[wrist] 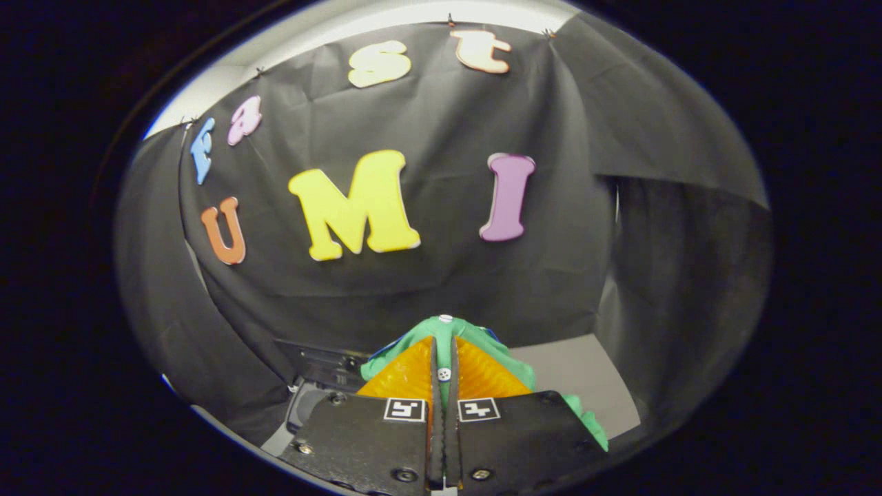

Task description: Put the clothes into the washing machine and then close the washing machine lid.

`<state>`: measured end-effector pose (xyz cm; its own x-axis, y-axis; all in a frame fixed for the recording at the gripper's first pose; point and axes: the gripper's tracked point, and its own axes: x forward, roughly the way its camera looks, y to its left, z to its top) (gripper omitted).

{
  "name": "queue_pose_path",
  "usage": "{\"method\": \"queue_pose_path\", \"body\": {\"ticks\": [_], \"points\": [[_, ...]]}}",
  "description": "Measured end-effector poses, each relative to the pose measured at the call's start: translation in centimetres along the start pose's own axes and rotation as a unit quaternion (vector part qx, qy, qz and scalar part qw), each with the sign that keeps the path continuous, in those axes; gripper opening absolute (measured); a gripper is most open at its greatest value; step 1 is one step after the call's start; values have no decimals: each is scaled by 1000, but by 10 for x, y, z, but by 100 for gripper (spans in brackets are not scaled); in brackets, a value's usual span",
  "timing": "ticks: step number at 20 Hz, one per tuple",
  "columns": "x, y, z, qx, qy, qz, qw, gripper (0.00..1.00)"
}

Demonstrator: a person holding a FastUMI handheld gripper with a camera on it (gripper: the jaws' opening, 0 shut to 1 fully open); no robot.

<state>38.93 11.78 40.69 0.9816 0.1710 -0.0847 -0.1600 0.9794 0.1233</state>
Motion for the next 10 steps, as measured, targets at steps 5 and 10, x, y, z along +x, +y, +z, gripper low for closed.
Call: {"method": "queue_pose_path", "body": {"ticks": [5,10], "points": [[-23,63,51,-20,-51,38,998,4],[-36,127,92,-28,-85,83,993,4]]}}
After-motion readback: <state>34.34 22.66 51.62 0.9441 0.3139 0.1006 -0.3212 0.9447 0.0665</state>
